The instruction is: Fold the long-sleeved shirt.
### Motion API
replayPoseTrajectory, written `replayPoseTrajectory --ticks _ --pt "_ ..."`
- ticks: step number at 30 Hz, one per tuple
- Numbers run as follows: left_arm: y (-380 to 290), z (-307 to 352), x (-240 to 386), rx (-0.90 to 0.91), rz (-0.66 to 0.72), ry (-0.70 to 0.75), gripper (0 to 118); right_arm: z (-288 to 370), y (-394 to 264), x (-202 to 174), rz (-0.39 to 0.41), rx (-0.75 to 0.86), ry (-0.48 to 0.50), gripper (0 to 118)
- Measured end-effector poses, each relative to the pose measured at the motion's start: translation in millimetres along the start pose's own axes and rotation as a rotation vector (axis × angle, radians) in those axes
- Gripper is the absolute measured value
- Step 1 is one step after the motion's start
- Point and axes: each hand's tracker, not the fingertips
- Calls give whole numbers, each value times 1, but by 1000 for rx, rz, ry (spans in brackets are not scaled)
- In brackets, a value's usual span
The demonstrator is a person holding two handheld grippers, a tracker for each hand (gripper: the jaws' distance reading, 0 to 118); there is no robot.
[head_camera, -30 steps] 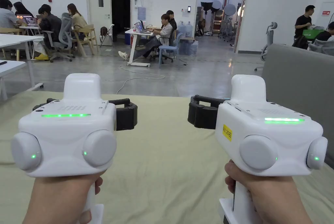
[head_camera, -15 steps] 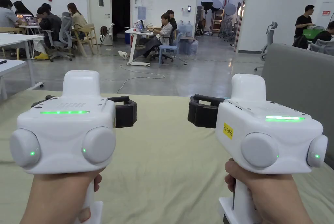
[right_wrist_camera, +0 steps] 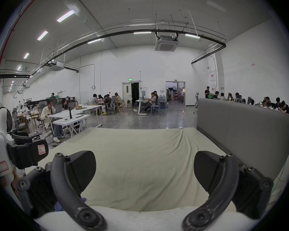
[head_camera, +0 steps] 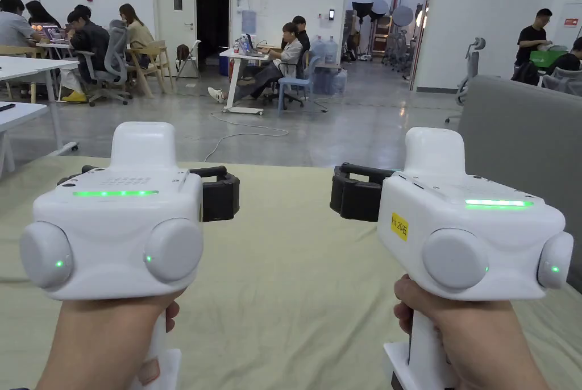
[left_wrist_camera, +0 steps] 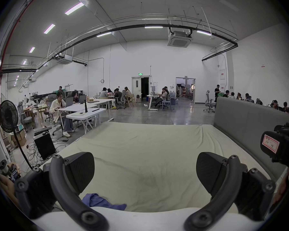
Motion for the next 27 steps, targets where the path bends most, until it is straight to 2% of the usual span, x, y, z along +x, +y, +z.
replayPoseTrajectory --ticks 13,15,16,17,18,19,20,21,23,25,27 --pt "-1 0 0 0 -10 1 118 2 0 -3 15 2 0 116" --pt "-2 0 2 13 -32 14 115 3 0 -4 22 11 -12 111" --pt "-4 1 1 26 -47 -2 96 2 -2 -4 23 13 -17 104" --pt "-6 4 0 55 -57 -22 96 4 -3 -3 23 18 -17 98" --pt "-8 7 0 69 -52 -22 84 7 -5 -1 10 35 15 98" --pt "-8 6 2 57 -55 -14 21 9 -6 1 -9 38 47 66" --pt "-13 3 3 7 -48 14 0 8 -7 2 -15 7 44 21" --pt "-15 1 2 16 -41 17 0 9 -8 3 -8 -9 17 0" --pt "-18 -3 3 11 -26 -19 0 14 -15 2 -23 13 26 0" --pt "-22 0 4 -3 -3 -79 0 16 -17 -1 6 30 -21 0" --pt "-20 -3 1 -9 7 -74 0 15 -16 -2 17 34 -22 0"
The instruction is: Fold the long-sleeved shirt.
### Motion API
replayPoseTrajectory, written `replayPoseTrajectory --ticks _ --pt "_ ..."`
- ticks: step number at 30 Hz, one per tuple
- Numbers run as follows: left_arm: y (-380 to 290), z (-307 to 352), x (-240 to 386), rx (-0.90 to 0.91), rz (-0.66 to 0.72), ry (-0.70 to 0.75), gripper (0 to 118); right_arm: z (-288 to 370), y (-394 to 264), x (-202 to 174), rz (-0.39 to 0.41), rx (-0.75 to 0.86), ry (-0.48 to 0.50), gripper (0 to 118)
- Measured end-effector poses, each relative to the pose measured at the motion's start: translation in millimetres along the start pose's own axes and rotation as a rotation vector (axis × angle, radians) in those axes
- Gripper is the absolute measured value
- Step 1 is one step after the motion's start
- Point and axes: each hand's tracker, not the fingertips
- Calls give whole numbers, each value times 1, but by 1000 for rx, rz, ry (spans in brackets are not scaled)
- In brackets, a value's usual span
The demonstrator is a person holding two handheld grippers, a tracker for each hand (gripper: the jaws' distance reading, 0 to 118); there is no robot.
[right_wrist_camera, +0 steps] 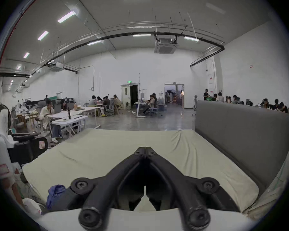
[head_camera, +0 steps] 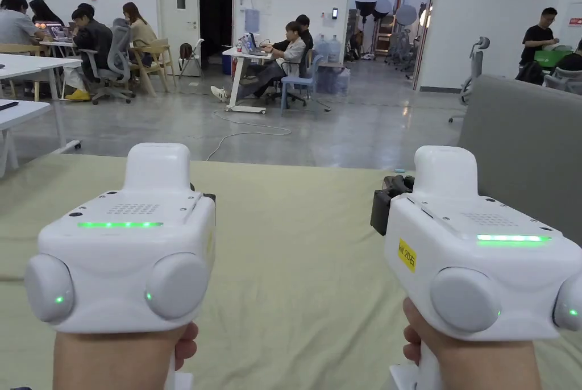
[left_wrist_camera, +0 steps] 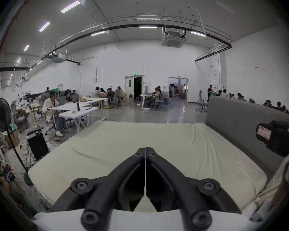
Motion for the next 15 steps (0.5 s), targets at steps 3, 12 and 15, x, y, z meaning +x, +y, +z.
replayPoseTrajectory --ticks 3,12,15 --pt "8 3 -17 -8 37 3 0 -12 1 -14 -6 -9 27 0" --pt "12 63 -203 -5 65 503 0 -38 -20 -208 28 -127 676 0" --pt "-1 69 -247 -74 64 589 0 -37 -28 -253 -2 -180 875 0"
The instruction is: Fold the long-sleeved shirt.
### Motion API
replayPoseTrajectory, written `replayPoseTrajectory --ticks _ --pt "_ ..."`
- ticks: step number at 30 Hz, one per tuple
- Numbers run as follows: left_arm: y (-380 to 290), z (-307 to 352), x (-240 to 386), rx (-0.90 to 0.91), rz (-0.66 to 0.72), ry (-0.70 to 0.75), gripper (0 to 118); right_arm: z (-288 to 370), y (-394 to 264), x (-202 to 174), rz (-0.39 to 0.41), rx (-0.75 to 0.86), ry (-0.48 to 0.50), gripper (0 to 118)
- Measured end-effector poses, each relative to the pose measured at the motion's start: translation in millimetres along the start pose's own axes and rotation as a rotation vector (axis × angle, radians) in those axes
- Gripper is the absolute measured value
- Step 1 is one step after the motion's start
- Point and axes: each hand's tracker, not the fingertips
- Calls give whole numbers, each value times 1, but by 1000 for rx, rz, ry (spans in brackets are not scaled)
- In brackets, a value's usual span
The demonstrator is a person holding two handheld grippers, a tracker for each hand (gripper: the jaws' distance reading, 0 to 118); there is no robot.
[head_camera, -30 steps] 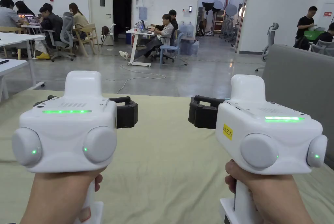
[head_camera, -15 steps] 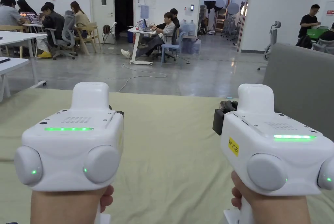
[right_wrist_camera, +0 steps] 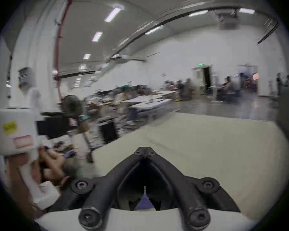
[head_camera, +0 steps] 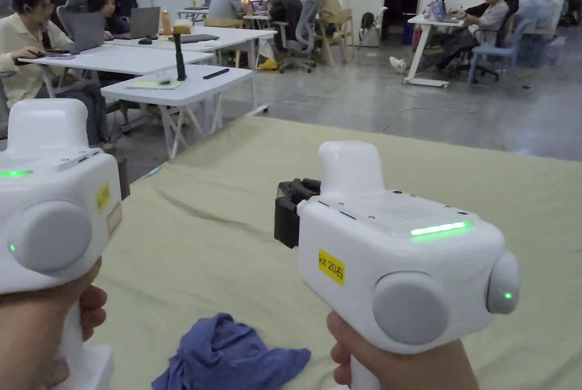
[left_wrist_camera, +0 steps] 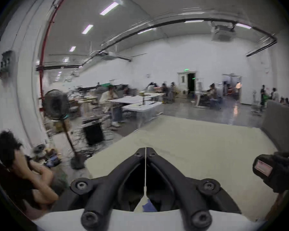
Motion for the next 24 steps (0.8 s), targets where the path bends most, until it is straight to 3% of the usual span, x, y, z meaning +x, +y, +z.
replayPoseTrajectory --ticks 3,8,9,10,11,12,14,21,22,23,24 --pt "-21 -27 0 -105 -31 -32 0 -15 -7 1 29 -16 36 0" --pt "-81 -95 26 -273 16 -158 0 -23 -23 40 15 -97 -10 0" --pt "-96 -111 31 -310 36 -183 18 -23 -27 51 4 -115 -30 0" --pt "-113 -129 37 -382 59 -204 56 -19 -33 61 2 -136 -53 0" --pt "-128 -149 41 -475 77 -248 102 -20 -37 71 3 -155 -79 0" --pt "-145 -166 46 -575 104 -296 118 -21 -42 80 3 -173 -100 0" --pt "-160 -184 57 -633 146 -335 116 -19 -53 93 -2 -200 -132 0" --pt "-248 -236 95 -845 -104 -239 112 -23 -78 125 -80 -262 -175 0" --pt "-262 -243 98 -885 -110 -226 97 -20 -80 125 -82 -265 -178 0" --pt "-271 -247 99 -901 -109 -204 68 -19 -81 127 -86 -269 -180 0" --pt "-273 -249 98 -906 -53 -256 52 -16 -81 130 -93 -271 -179 0"
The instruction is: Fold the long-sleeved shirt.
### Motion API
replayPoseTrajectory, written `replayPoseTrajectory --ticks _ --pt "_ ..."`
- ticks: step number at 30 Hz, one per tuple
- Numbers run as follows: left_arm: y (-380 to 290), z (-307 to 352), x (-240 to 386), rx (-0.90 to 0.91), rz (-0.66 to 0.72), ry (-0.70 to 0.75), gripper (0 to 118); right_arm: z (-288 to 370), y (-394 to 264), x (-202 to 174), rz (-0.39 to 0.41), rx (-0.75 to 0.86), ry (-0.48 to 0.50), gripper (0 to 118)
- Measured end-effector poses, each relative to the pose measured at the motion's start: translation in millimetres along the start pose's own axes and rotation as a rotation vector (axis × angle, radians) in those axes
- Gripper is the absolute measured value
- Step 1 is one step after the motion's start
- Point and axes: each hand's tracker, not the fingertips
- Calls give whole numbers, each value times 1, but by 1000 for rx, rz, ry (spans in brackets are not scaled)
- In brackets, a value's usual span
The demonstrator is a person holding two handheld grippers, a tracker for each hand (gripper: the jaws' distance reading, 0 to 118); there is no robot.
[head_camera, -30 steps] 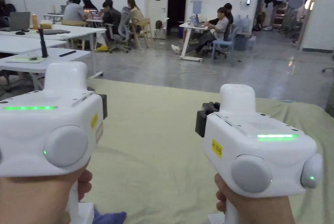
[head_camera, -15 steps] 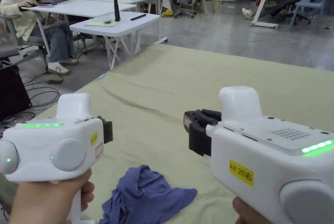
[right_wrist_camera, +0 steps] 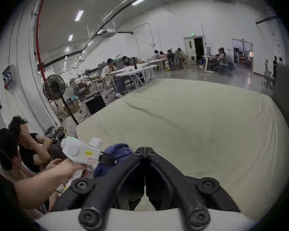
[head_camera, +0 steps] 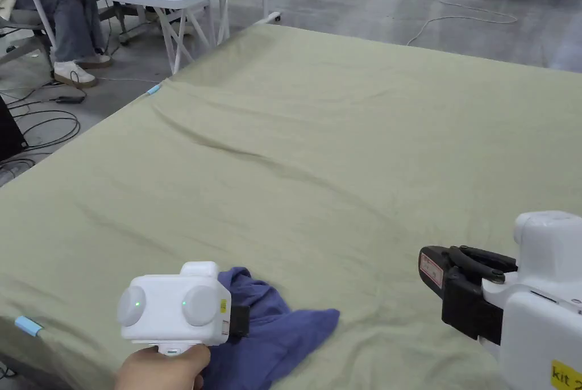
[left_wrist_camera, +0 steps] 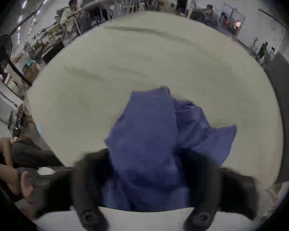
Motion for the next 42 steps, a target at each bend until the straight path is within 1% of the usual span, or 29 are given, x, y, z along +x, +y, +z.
replayPoseTrajectory --ticks 1,2,3,4,7,10,12,15,18,20,22,24,26,30,33,34,36,38,39,40,41,42 --pt "2 9 1 45 67 -94 42 4 0 4 -15 -1 6 0" --pt "6 21 4 71 67 -11 29 10 -1 6 -33 5 12 0" --pt "11 35 12 103 26 1 27 17 0 10 -53 21 17 0" --pt "19 51 17 144 25 -37 24 23 1 14 -76 46 19 0" --pt "55 108 47 227 67 -238 23 52 8 26 -129 140 10 0" --pt "83 187 102 385 -58 -304 23 93 18 38 -172 253 7 0" --pt "97 237 141 475 -137 -370 23 125 27 47 -171 323 -16 0" --pt "105 297 204 588 -172 -466 23 174 37 64 -143 406 -73 0" --pt "105 317 274 596 -258 -467 23 215 42 79 -133 450 -160 0" --pt "102 304 317 563 -296 -479 23 234 35 92 -138 461 -207 0" --pt "90 274 359 469 -328 -477 23 244 21 104 -139 459 -264 0" --pt "72 221 399 344 -351 -455 23 251 3 116 -156 434 -315 0" --pt "44 162 435 227 -380 -412 23 253 -18 127 -193 396 -346 0" --pt "-32 43 477 -30 -406 -337 23 257 -66 150 -271 313 -392 0" --pt "-80 -17 487 -192 -425 -290 22 258 -92 163 -321 250 -409 0" --pt "-88 -28 487 -209 -414 -283 22 257 -94 163 -332 235 -411 0" --pt "-87 -20 487 -83 -409 -313 22 256 -101 168 -343 221 -411 0" --pt "-79 -15 494 -142 -422 -293 23 252 -103 172 -350 215 -406 0" --pt "-73 -7 495 -151 -428 -297 30 251 -102 172 -353 215 -403 0" --pt "-66 0 491 -151 -423 -324 42 251 -101 171 -356 219 -398 0" --pt "-57 14 486 -102 -401 -365 52 252 -99 171 -359 226 -389 0" --pt "-46 38 478 -30 -382 -364 52 253 -95 170 -362 239 -381 0"
